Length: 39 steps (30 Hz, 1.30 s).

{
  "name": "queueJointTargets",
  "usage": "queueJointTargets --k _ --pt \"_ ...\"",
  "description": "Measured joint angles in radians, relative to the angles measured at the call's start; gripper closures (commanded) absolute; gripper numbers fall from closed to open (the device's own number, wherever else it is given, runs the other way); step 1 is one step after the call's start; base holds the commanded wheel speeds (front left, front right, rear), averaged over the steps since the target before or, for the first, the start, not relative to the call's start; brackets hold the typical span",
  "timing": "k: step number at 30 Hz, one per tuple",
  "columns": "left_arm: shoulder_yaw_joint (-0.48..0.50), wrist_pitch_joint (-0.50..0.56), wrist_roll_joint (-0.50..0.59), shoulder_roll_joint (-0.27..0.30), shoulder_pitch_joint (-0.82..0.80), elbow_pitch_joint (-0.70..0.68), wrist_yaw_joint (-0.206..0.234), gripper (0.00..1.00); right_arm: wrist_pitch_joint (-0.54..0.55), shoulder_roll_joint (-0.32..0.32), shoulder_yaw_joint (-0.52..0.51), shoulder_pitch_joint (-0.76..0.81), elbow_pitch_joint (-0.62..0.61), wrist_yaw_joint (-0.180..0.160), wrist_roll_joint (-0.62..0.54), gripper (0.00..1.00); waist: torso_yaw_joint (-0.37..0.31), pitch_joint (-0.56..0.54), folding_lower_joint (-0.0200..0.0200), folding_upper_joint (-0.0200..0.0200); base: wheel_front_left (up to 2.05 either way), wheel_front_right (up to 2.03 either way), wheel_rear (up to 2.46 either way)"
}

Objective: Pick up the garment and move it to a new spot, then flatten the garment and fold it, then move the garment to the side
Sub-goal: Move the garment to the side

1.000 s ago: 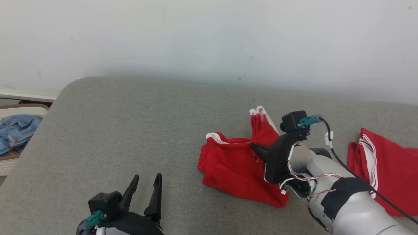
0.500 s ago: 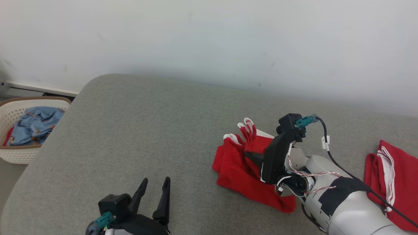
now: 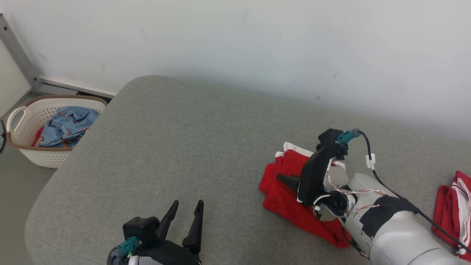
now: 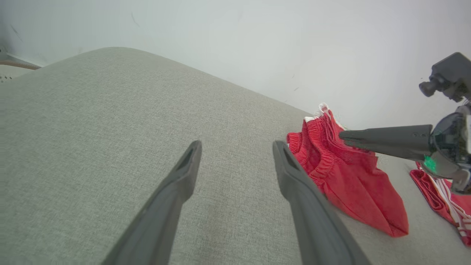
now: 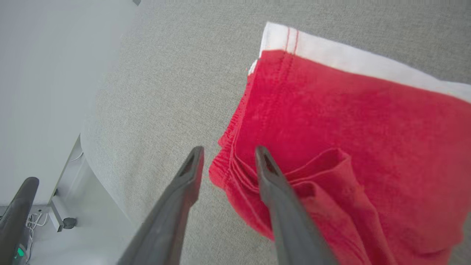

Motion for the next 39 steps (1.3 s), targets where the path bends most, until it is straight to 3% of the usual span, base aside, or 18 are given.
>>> queueJointTargets --k 12,25,39 --pt "0.023 -0.015 -0.005 0.008 0.008 -0.001 0.009 0.00 -0.037 -0.003 0.014 -0.046 0.015 0.002 -0.028 0.00 -0.035 0.004 0.0000 0.0000 0.00 0.00 0.00" --pt "0.025 -0.023 -0.002 0.025 0.019 -0.041 0.010 0.00 -0.107 -0.114 0.007 -0.042 0.052 0.002 -0.061 0.00 -0.106 0.033 0.0001 0.0001 0.00 0.00 0.00" --pt "-0.012 -0.012 0.005 0.015 0.002 -0.047 0.008 0.00 -0.114 -0.118 -0.031 -0.017 0.125 -0.011 -0.027 0.00 -0.063 0.047 0.0001 0.0000 0.00 0.00 0.00"
